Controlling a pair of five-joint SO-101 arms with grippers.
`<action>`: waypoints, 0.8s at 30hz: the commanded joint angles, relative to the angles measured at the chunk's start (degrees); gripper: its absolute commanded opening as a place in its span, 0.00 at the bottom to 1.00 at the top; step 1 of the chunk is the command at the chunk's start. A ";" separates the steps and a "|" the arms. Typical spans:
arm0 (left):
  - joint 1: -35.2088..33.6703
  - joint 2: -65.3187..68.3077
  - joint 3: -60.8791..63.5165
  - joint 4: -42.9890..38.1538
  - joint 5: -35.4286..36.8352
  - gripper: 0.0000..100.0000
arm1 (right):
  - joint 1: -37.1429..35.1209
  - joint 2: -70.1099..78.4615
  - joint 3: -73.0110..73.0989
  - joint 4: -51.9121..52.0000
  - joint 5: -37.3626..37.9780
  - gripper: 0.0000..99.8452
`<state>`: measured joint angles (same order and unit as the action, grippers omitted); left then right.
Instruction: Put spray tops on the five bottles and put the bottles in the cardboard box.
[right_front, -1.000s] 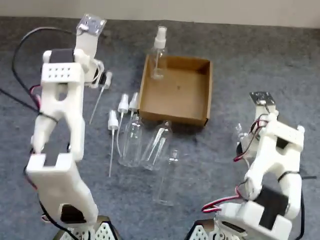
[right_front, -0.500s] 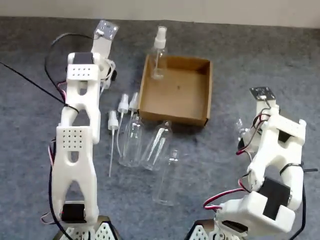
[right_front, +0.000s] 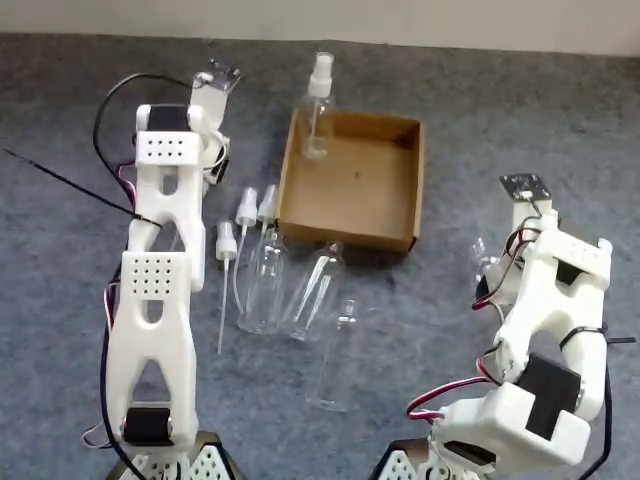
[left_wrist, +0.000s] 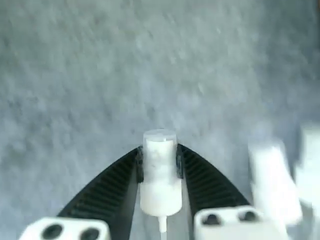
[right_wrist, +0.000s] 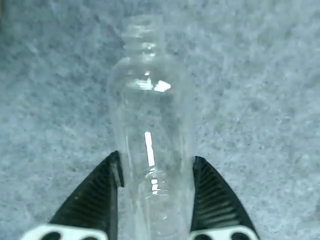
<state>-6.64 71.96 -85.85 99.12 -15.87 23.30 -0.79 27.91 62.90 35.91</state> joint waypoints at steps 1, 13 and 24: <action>-1.01 -2.68 -2.24 4.22 1.85 0.00 | 0.22 0.40 -1.27 0.22 0.44 0.00; -2.77 -46.37 59.74 3.52 -5.01 0.00 | 0.48 0.66 -1.19 0.22 0.44 0.00; -4.26 -55.87 91.21 -23.21 -6.15 0.06 | 0.75 0.75 -1.19 0.22 0.44 0.00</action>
<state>-11.12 19.91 1.71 81.45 -21.93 23.30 -0.53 27.91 62.90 35.91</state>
